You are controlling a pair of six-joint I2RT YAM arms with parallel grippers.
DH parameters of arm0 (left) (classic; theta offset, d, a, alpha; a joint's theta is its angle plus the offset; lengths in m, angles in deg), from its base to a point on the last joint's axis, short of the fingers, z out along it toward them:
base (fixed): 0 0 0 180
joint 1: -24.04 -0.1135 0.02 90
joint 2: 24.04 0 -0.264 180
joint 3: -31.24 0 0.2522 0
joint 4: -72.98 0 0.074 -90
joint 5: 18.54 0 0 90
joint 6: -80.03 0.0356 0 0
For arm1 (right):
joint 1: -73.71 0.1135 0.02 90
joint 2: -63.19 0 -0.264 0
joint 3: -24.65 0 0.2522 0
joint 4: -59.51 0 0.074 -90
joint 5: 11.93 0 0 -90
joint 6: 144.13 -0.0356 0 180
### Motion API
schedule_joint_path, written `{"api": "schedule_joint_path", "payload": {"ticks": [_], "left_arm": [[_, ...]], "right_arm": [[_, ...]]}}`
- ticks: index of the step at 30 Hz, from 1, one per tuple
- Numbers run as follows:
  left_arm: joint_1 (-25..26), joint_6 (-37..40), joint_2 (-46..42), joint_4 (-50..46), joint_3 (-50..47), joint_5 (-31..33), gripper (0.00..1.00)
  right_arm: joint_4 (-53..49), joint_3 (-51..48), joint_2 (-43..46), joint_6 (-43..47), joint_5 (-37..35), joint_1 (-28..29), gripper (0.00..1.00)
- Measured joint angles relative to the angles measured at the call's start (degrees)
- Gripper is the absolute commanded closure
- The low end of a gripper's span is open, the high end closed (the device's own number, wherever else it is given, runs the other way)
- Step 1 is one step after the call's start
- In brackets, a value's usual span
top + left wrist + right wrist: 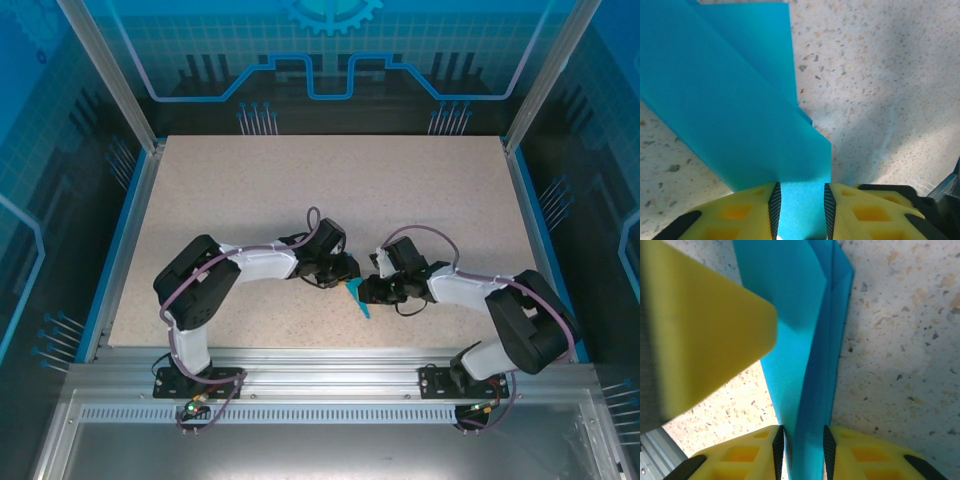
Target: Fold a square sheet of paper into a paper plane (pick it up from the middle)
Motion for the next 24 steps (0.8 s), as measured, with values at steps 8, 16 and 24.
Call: {"api": "schedule_joint_path", "payload": {"ticks": [8, 16, 24], "left_arm": [[0.0, 0.87, 0.31, -0.9, 0.02, -0.02, 0.67], [0.0, 1.05, 0.46, -1.29, 0.13, -0.02, 0.67], [0.0, 1.03, 0.46, -1.25, 0.15, -0.02, 0.67]], "right_arm": [[-1.11, 0.92, 2.12, 0.02, -0.02, 0.0, 0.77], [-1.11, 1.05, 1.2, -0.68, 0.0, 0.0, 0.57], [-1.62, 1.29, 1.42, 0.09, -0.44, 0.02, 0.48]]}}
